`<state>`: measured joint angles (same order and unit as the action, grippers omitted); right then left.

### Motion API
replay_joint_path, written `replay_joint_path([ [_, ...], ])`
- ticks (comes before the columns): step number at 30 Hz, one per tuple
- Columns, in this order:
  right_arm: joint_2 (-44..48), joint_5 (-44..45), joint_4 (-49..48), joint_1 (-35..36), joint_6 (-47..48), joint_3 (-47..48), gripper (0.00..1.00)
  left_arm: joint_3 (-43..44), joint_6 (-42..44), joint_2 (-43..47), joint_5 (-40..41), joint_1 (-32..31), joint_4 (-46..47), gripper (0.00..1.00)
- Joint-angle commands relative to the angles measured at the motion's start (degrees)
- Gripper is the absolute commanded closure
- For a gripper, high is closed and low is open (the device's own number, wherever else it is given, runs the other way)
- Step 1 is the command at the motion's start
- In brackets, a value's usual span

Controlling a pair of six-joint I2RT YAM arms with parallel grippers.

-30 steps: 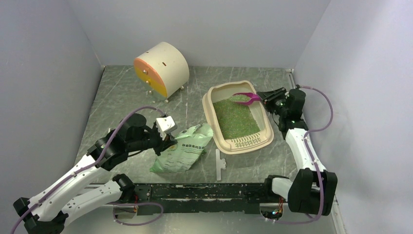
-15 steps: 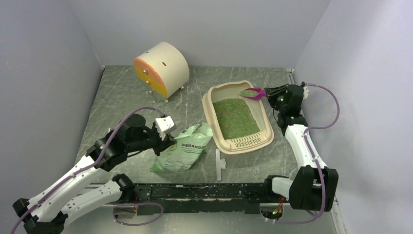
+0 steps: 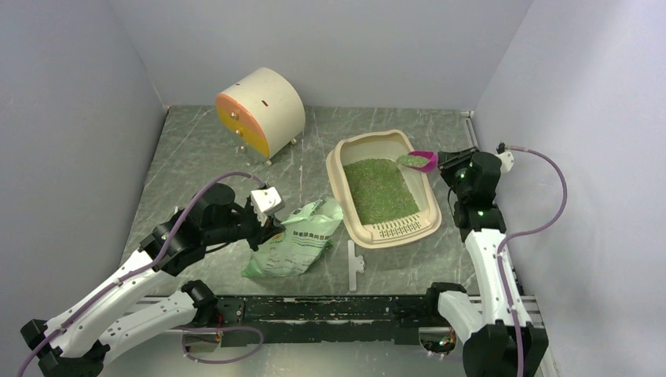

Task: Fill the litter box with clean litter
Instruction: Pour the cat litter into the litter box.

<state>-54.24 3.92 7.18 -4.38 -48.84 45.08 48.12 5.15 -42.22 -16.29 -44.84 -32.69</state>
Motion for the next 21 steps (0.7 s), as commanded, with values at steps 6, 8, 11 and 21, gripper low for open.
replay_joint_path([
  [6,13.87,1.15,16.78,0.32,5.34,-2.73,1.00,1.99,-0.58,1.47,-2.50,-0.07,10.06,0.95],
  [8,16.78,1.13,21.01,0.34,5.59,-2.36,1.00,1.78,-0.58,1.65,-2.58,-0.06,10.01,0.95],
  [11,20.57,1.09,25.04,0.34,6.35,-2.37,1.00,1.48,-0.87,1.60,-3.22,-0.02,10.10,0.95],
  [21,16.54,-11.47,25.55,0.34,13.83,1.07,1.00,1.25,-1.17,1.45,-3.60,-0.02,10.82,0.95],
])
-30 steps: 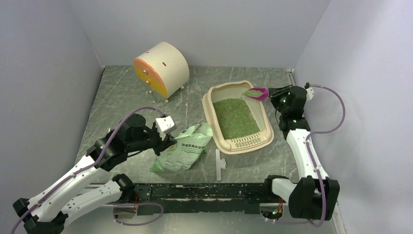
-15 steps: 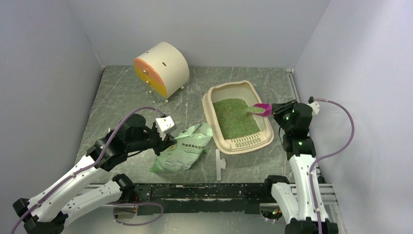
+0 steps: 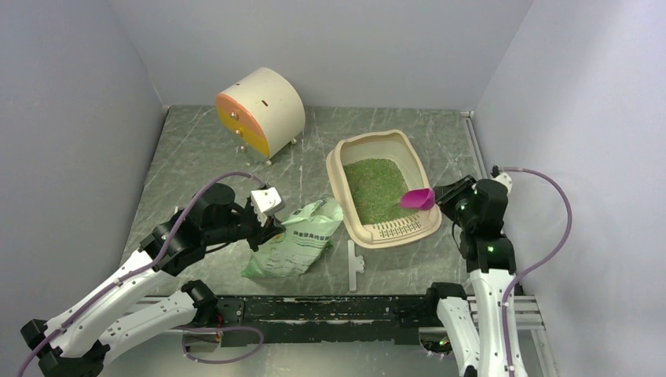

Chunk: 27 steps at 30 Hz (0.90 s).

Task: Fill the litter box with clean litter
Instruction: Pour the cat litter into the litter box.

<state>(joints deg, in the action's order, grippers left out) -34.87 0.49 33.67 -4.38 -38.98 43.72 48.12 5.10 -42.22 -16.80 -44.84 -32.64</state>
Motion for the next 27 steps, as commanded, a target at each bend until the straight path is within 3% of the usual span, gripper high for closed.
replay_joint_path([
  [1,-4.04,-9.95,-1.51,0.34,4.20,2.62,1.00,1.15,-1.22,1.44,-3.21,-0.07,10.86,0.95],
  [7,-10.15,-14.30,-2.19,1.50,8.59,5.24,1.00,1.24,-1.42,1.47,-3.12,-0.07,10.95,0.95],
  [11,-13.69,-8.25,2.33,3.06,13.00,9.86,1.00,1.43,-1.24,1.23,-2.90,-0.02,10.99,0.95],
  [15,-10.54,-0.96,0.87,3.11,13.63,11.40,1.00,2.15,-1.46,0.91,-2.63,-0.03,11.09,0.95],
  [20,-12.63,-15.58,-2.77,3.07,12.43,9.62,1.00,2.13,-1.63,1.02,-3.00,-0.03,10.76,0.95],
  [24,-17.80,-9.97,5.32,3.07,13.10,13.13,1.00,2.50,-1.73,0.94,-3.26,-0.03,9.90,0.95],
  [27,-18.11,-20.23,3.16,2.98,16.60,12.90,1.00,2.17,-1.77,1.11,-3.30,-0.06,10.44,0.95],
])
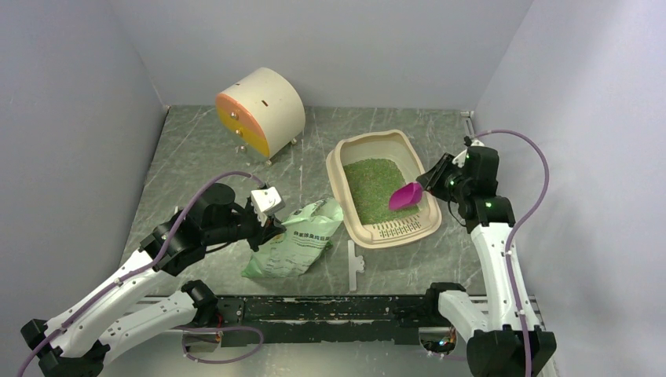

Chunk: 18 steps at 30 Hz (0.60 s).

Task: Fill the litter box with clean litter
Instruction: Pour the cat litter into the litter box, then place the spatula at the center of the board.

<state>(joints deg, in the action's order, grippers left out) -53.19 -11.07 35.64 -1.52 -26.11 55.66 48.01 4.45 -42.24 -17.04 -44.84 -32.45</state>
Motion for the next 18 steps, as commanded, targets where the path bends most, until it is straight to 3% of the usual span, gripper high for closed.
replay_joint_path([
  [1,-0.86,-10.10,2.50,0.13,3.86,2.04,1.00,2.27,-1.14,1.10,-3.25,-0.07,10.56,0.95],
  [6,0.89,-5.52,2.95,0.16,2.20,2.89,1.00,2.74,-1.42,0.44,-3.27,-0.07,10.14,0.95],
  [18,6.26,-19.14,3.82,0.11,-3.70,-0.60,1.00,2.35,-1.48,0.78,-1.04,-0.06,11.40,0.95],
])
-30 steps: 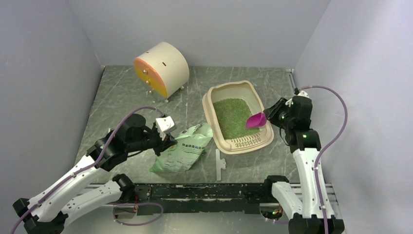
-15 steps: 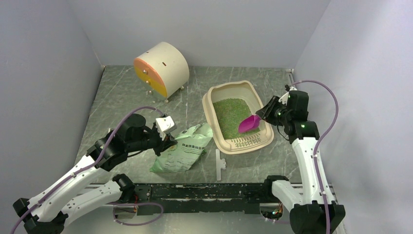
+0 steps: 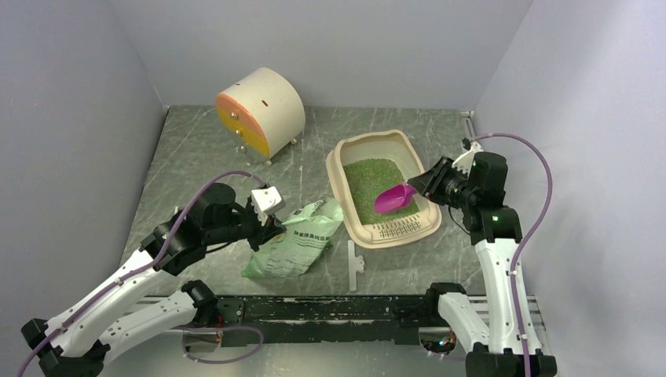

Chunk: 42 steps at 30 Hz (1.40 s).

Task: Fill the litter box with clean litter
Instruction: Place the spatula at the center of the board.

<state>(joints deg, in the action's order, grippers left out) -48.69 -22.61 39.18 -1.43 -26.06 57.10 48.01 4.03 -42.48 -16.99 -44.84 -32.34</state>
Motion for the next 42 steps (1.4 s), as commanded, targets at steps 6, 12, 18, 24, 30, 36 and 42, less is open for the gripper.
replay_joint_path([
  [6,7.77,-13.17,-5.05,0.07,-12.83,-10.17,1.00,2.44,-1.11,0.57,-1.02,-0.02,11.68,0.95],
  [12,10.33,7.42,-0.31,0.05,-10.82,-5.87,1.00,2.37,-0.81,1.11,-0.77,-0.02,11.04,0.95],
  [18,9.85,32.58,-4.28,0.03,-12.61,-0.96,1.00,2.25,-0.82,1.12,-1.17,-0.07,11.07,0.95],
  [24,10.78,51.08,-16.43,0.05,-20.60,-7.21,1.00,2.53,0.09,0.74,-1.46,-0.02,10.72,0.95],
  [30,13.53,64.80,-25.07,-0.11,-37.74,-18.85,1.00,3.16,0.16,0.49,-1.80,-0.02,10.44,0.95],
  [36,10.32,62.82,-34.77,-4.08,-44.73,-25.71,1.00,3.58,0.31,1.11,-1.05,-0.03,9.25,0.95],
  [42,3.08,49.90,-46.70,-14.85,-51.46,-32.52,1.00,2.66,-0.17,2.01,-1.02,-0.05,9.64,0.95],
])
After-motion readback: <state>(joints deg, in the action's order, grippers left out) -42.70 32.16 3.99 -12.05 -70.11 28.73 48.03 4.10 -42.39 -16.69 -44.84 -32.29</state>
